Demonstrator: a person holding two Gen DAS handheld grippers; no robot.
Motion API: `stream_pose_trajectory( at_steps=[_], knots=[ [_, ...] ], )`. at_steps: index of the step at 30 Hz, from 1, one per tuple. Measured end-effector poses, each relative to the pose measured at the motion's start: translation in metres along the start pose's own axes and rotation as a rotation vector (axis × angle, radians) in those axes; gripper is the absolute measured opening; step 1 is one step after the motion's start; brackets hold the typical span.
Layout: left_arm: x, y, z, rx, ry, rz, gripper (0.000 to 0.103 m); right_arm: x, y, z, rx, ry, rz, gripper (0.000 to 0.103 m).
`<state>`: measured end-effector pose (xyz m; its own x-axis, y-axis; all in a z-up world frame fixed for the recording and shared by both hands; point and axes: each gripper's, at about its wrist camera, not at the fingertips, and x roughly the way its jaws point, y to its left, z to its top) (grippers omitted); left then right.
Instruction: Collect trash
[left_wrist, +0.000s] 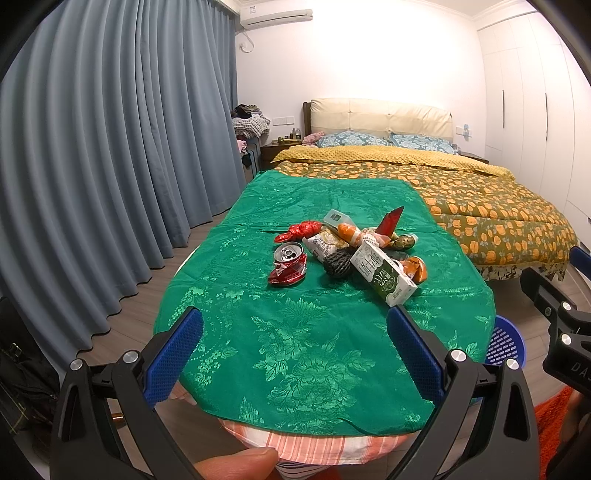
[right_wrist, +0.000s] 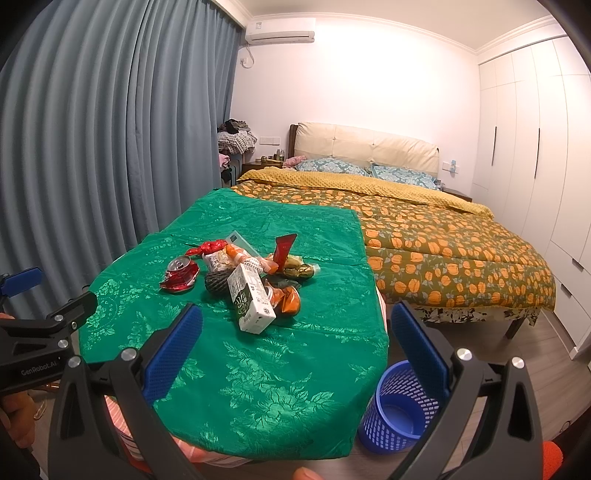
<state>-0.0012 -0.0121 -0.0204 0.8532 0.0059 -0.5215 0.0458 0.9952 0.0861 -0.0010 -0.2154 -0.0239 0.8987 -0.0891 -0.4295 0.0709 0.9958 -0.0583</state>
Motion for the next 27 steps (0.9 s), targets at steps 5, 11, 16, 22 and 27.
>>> stream_pose_trajectory(
  at_steps=[5, 11, 16, 22, 27],
  knots=[
    [0.0, 0.0, 0.001, 0.003, -0.001, 0.001, 0.099, 0.0, 0.0, 0.0, 0.001, 0.001, -0.001, 0.099],
    [0.0, 0.0, 0.002, 0.002, 0.001, 0.0, 0.099, 0.0, -0.001, -0.001, -0.001, 0.001, -0.002, 0.099],
    [0.001, 0.001, 0.001, 0.008, 0.004, 0.007, 0.099, 0.001, -0.001, -0.002, -0.001, 0.002, -0.002, 0.099],
    [0.011, 0.003, 0.003, 0.004, 0.015, 0.0, 0.099, 0.003, -0.01, -0.004, 0.008, 0.0, -0.004, 0.099],
    [0.022, -0.006, 0.001, 0.053, 0.025, 0.0, 0.099, 0.018, -0.021, -0.007, 0.019, 0.01, 0.005, 0.099]
  ],
)
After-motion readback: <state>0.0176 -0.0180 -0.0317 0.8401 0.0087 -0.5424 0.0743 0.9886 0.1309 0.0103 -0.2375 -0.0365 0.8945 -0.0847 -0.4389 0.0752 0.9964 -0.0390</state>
